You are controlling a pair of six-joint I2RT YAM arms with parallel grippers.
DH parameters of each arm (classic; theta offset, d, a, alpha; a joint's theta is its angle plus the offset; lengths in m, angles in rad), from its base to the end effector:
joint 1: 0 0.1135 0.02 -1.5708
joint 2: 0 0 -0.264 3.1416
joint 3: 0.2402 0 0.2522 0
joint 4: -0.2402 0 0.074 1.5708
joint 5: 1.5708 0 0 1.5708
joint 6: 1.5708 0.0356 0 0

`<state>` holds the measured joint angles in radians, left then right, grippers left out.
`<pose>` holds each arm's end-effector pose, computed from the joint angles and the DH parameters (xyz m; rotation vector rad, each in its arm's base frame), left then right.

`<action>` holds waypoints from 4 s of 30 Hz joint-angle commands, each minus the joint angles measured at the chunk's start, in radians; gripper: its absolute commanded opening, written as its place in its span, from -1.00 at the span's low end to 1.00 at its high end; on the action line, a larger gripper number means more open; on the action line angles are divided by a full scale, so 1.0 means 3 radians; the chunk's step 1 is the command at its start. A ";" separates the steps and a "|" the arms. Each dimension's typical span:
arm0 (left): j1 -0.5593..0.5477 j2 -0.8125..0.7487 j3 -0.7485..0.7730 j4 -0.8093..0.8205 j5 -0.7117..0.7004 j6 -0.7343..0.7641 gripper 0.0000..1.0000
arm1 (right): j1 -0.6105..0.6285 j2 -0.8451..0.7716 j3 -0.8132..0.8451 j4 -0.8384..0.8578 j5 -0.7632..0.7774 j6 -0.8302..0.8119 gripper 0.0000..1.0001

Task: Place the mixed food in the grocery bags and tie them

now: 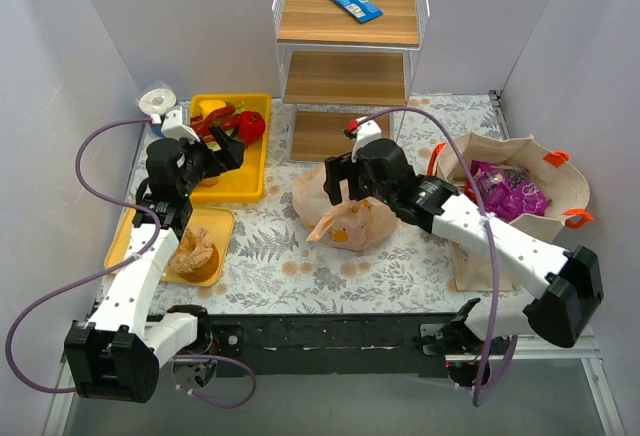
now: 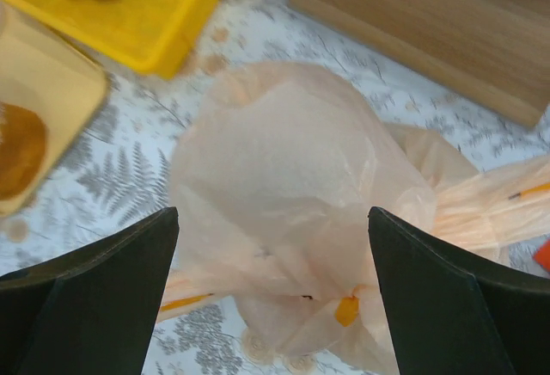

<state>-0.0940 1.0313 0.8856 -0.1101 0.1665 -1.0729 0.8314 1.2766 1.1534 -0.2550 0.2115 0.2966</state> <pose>0.2394 -0.0285 0.3362 -0.7981 1.7630 -0.9559 0.2043 0.2130 0.3554 -0.3844 1.9413 0.5391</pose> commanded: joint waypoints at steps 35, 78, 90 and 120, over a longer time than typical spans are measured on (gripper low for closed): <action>0.0012 -0.0053 -0.0268 0.0101 0.0268 0.0304 0.96 | -0.0005 0.0915 -0.0398 -0.0581 -0.0132 -0.0033 -0.50; -0.0029 0.0055 -0.0298 0.0178 0.0575 0.0166 0.96 | -0.2204 -0.1504 -0.0398 -0.1077 0.2424 -0.1244 -0.97; -0.0198 0.0014 -0.0303 0.0193 0.0636 0.0166 0.90 | -0.2219 -0.1269 -0.0552 -0.1712 0.2190 -0.1322 -0.97; -0.0275 -0.0078 -0.0278 0.0132 0.0529 0.0263 0.92 | -0.2703 -0.0696 0.0195 -0.1376 -0.0010 -0.0856 0.45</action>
<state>-0.1726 1.0454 0.7952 -0.0750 0.3244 -1.0092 0.1139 1.1187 1.4696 -0.7322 0.1806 0.0227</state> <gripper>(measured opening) 0.959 0.729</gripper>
